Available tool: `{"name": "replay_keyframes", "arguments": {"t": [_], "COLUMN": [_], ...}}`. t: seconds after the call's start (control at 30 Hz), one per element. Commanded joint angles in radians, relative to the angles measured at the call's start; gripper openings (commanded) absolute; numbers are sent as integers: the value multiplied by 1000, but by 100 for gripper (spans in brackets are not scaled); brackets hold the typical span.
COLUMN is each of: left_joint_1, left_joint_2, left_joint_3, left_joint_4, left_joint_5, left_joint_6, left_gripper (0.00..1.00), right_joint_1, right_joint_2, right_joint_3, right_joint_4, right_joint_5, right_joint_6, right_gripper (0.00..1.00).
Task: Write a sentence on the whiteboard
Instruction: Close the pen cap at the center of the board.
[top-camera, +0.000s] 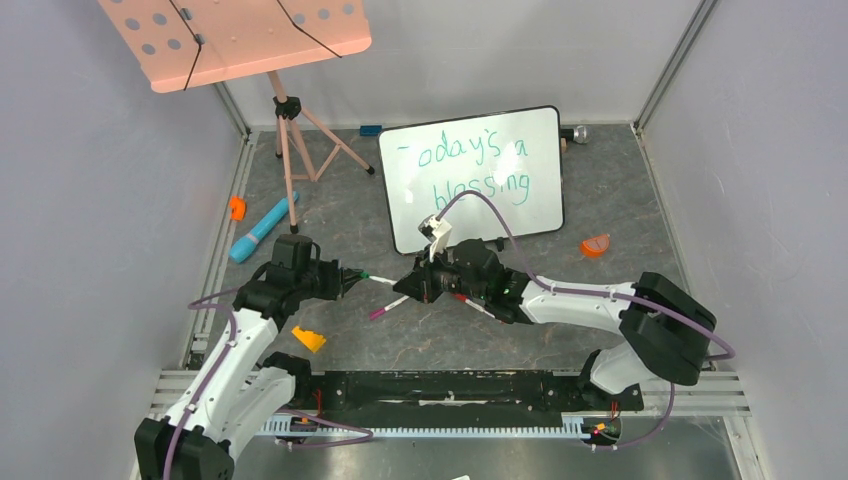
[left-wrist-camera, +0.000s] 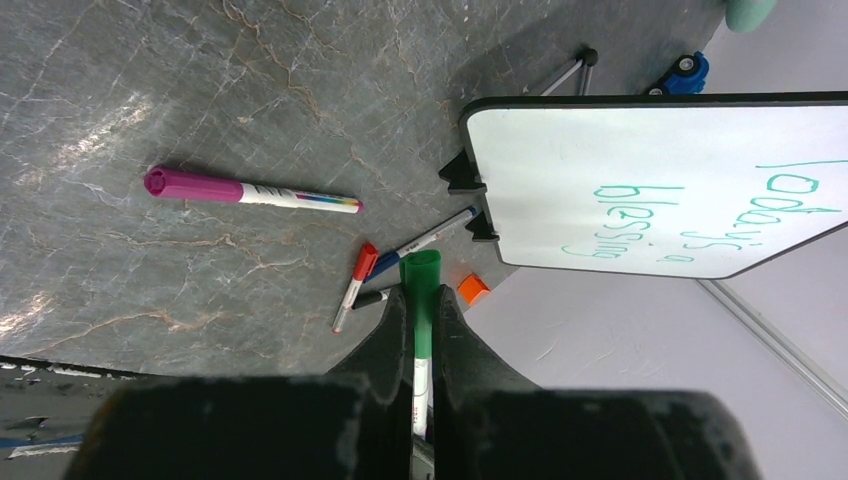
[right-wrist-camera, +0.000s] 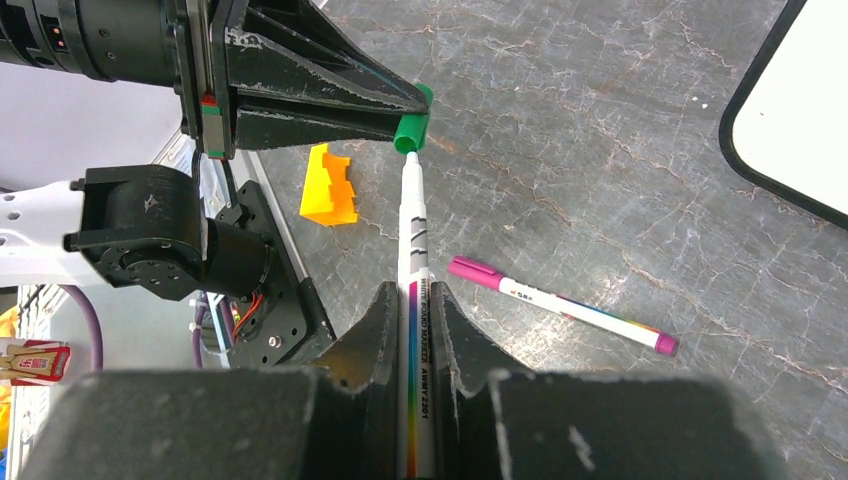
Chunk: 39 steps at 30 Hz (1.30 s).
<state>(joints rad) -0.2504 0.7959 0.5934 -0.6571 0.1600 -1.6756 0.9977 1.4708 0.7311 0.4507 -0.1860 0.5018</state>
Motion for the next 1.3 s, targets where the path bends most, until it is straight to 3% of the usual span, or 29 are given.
{"name": "replay_keyframes", "arguments": {"t": [0.0,0.33,0.5,0.67,0.87,1.07,1.27], "left_joint_1": [-3,-17,-40,-71,-205,-376,-436], "left_joint_2": [-2,51,112,92,57,113,154], "left_joint_3": [14,20,55,45,3,-41,-82], "left_joint_4": [-2,-11,-21,10,121,248,343], "left_joint_5": [33,4,9,33,19,1,-1], "left_joint_6": [-35,16,56,-8,-147,-240,-270], "left_gripper": [2,2,2,2,2,2,2], "right_joint_1": [5,7,18,65,94,98,96], "right_joint_2": [23,79,133,146,220,208,207], "right_joint_3": [46,126,209,254,323,267,335], "right_joint_4": [59,-7,-128,-215,-287,-230,-374], "right_joint_5": [-3,4,26,178,290,318,325], "right_joint_6": [1,-25,-64,-147,-214,-229,-275], "right_gripper": [0,0,0,0,0,0,0]}}
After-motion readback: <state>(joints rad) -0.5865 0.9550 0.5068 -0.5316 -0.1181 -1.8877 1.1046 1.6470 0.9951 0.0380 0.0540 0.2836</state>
